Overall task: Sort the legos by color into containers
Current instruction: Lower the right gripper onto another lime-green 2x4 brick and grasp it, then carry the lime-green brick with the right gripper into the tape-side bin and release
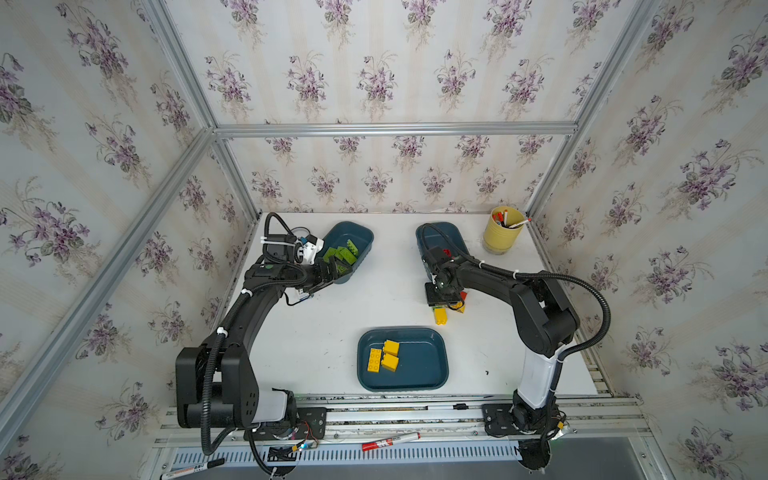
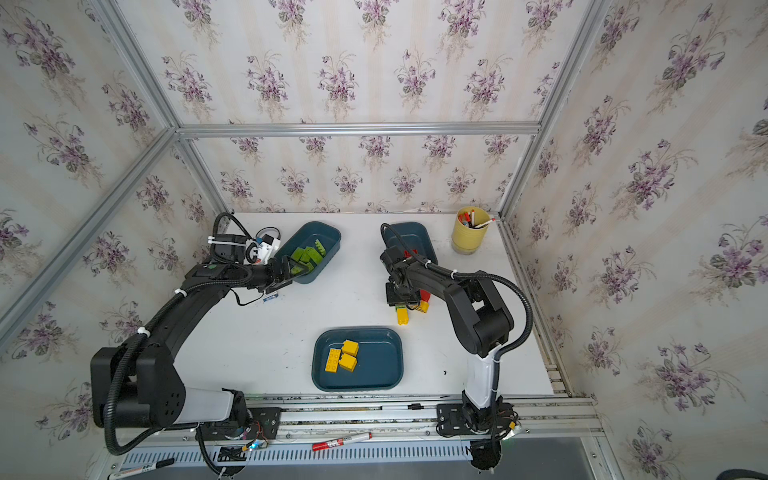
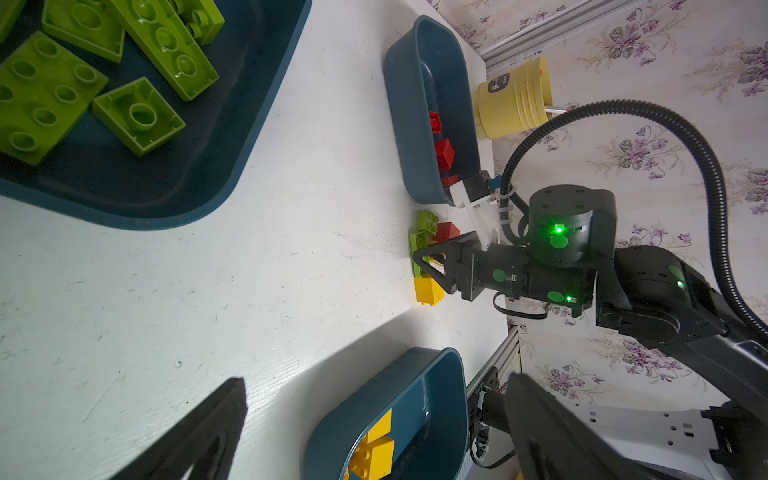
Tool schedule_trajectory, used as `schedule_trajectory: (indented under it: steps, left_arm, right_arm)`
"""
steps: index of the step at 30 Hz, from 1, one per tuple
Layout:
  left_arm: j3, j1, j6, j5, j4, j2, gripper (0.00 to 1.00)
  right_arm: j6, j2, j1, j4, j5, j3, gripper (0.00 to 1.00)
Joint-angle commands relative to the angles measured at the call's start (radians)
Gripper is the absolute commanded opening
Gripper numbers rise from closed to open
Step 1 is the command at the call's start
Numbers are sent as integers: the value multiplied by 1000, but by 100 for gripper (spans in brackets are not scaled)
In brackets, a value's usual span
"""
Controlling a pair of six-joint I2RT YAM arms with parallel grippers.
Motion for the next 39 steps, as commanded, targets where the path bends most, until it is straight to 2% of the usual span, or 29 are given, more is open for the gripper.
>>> schedule_trajectory:
  steps: [1, 9, 13, 21, 25, 31, 39]
  left_arm:
    - [-2, 1, 6, 6, 19, 1, 99]
    - [1, 1, 8, 8, 20, 7, 99]
    - [7, 1, 10, 12, 21, 7, 99]
    - [4, 2, 12, 9, 18, 1, 99]
    - [8, 8, 17, 4, 12, -6, 99]
    - [7, 30, 41, -26, -31, -36, 99]
    - [1, 62, 56, -84, -70, -79, 99]
  right_arm:
    - [7, 16, 2, 10, 9, 4, 42]
    - [-5, 30, 6, 11, 15, 9, 31]
    - [-26, -8, 14, -1, 6, 13, 26]
    - [-183, -113, 112, 68, -104, 61, 24]
    - [-283, -71, 149, 115, -170, 192, 24]
    - [-348, 78, 154, 167, -301, 413, 23]
    - [-380, 321, 153, 207, -336, 738, 23]
